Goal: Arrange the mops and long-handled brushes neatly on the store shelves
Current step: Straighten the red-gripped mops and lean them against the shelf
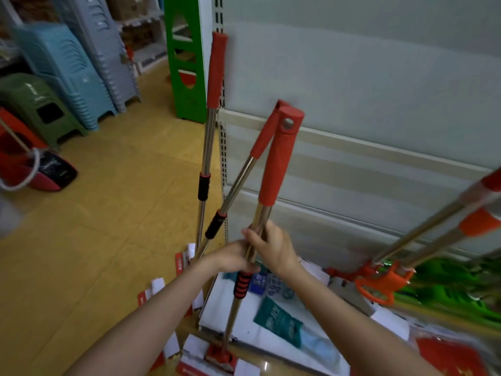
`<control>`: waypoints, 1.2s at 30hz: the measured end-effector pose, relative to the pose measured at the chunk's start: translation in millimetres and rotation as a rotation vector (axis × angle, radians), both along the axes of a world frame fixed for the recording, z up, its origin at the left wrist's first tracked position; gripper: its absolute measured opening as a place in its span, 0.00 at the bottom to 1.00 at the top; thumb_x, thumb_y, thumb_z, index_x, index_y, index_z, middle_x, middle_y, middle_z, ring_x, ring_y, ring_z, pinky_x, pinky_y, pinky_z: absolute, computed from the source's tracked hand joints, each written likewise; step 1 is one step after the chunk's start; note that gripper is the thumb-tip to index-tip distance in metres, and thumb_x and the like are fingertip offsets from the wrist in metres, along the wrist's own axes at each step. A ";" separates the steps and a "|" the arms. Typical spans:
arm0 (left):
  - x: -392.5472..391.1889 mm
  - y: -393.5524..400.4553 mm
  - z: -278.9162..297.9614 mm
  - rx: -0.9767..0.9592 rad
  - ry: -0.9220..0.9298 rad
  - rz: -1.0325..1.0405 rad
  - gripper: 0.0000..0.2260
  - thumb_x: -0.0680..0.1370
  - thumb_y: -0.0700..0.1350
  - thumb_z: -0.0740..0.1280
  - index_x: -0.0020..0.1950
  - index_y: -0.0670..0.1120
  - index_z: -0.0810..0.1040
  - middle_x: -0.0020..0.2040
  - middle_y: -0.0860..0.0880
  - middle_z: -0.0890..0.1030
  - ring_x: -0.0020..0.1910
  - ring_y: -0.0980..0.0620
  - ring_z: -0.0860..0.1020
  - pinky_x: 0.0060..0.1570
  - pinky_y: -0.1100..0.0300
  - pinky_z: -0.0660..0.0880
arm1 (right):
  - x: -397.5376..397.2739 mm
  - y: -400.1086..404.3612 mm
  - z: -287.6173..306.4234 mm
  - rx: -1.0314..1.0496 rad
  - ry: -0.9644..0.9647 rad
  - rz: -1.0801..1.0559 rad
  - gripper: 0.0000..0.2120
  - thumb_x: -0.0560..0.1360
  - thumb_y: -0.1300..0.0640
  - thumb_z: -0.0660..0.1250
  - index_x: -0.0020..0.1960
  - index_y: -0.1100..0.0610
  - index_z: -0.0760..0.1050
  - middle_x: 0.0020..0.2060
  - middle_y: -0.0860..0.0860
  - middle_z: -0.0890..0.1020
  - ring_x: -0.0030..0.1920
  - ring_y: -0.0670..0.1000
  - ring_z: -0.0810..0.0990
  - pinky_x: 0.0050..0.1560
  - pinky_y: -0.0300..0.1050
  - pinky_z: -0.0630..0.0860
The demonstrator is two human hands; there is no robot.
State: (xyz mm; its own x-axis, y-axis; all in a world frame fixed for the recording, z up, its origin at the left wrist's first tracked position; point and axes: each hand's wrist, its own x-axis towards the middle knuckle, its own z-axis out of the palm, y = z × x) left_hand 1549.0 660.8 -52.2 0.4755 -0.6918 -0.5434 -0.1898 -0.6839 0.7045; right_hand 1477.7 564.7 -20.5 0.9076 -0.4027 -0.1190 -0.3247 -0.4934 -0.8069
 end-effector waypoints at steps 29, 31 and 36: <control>-114.7 -59.4 251.5 -0.772 -0.368 0.189 0.18 0.76 0.51 0.62 0.61 0.57 0.56 0.38 0.49 0.79 0.35 0.55 0.80 0.38 0.66 0.77 | -114.4 -46.2 321.8 -0.486 -0.646 -0.020 0.16 0.77 0.42 0.58 0.43 0.55 0.63 0.33 0.52 0.74 0.37 0.59 0.74 0.40 0.52 0.71; -126.5 -45.2 277.4 -0.829 -0.277 0.130 0.21 0.79 0.49 0.58 0.69 0.52 0.54 0.39 0.48 0.79 0.38 0.50 0.80 0.41 0.62 0.77 | -102.8 -44.1 333.9 -0.533 -0.613 -0.025 0.17 0.77 0.42 0.57 0.46 0.57 0.64 0.33 0.51 0.74 0.39 0.60 0.76 0.41 0.52 0.72; -93.2 -66.2 293.6 -0.879 -0.310 0.142 0.15 0.79 0.46 0.59 0.62 0.47 0.57 0.34 0.46 0.79 0.35 0.46 0.79 0.39 0.54 0.78 | -69.1 -47.7 346.8 -0.595 -0.529 -0.129 0.17 0.77 0.43 0.56 0.48 0.58 0.64 0.41 0.57 0.77 0.46 0.62 0.79 0.45 0.51 0.73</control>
State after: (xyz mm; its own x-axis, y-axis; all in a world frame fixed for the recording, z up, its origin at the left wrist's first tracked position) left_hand 1455.9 594.6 241.4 0.6225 -0.7182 0.3108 -0.4112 0.0377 0.9108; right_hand 1408.6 517.1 326.3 0.7256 -0.3686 0.5811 -0.0565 -0.8736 -0.4834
